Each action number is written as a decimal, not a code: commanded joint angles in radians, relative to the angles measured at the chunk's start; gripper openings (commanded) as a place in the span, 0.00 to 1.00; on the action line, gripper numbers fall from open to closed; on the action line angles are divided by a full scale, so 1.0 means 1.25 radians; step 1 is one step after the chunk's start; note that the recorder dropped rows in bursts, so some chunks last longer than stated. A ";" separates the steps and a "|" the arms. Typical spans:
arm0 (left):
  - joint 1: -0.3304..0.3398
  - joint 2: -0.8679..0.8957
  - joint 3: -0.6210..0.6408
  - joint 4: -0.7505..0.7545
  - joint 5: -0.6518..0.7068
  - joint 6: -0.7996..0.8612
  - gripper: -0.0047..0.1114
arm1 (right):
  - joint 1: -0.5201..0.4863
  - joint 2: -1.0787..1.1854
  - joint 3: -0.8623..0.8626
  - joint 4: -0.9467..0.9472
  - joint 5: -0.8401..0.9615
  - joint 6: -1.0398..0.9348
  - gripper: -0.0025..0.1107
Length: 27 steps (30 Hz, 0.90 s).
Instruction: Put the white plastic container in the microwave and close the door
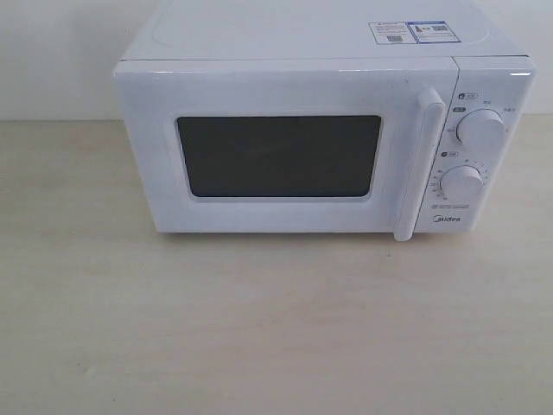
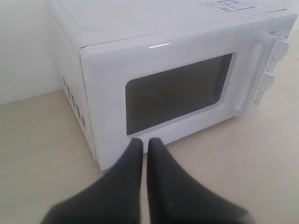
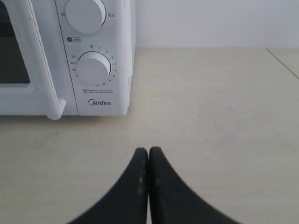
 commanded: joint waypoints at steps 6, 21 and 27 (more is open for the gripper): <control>-0.003 -0.005 0.004 0.005 -0.002 -0.006 0.08 | -0.001 -0.005 0.003 0.000 -0.004 0.000 0.02; 0.007 -0.048 0.004 0.030 -0.033 0.025 0.08 | -0.001 -0.005 0.003 0.000 -0.004 0.000 0.02; 0.137 -0.202 0.011 0.022 -0.036 0.025 0.08 | -0.001 -0.005 0.003 0.000 -0.004 0.000 0.02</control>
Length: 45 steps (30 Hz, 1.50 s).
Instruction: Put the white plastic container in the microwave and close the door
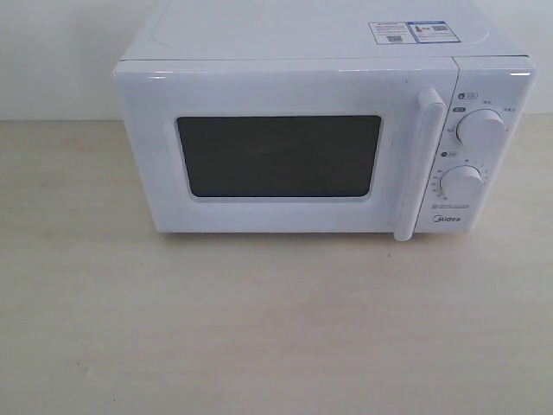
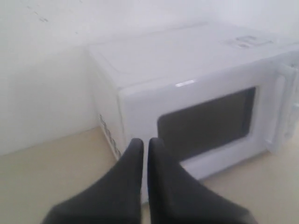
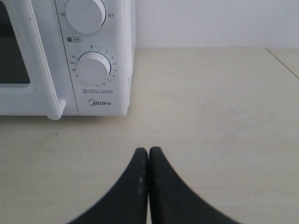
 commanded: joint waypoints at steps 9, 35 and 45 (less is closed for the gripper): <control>0.159 -0.253 0.088 -0.005 -0.017 -0.021 0.08 | -0.001 -0.005 0.003 0.000 -0.004 0.000 0.02; 0.159 -0.317 0.329 0.256 -0.111 -0.265 0.08 | -0.001 -0.005 0.003 0.002 -0.004 0.000 0.02; 0.159 -0.330 0.396 0.270 -0.079 -0.364 0.08 | -0.001 -0.005 0.003 0.002 -0.004 0.000 0.02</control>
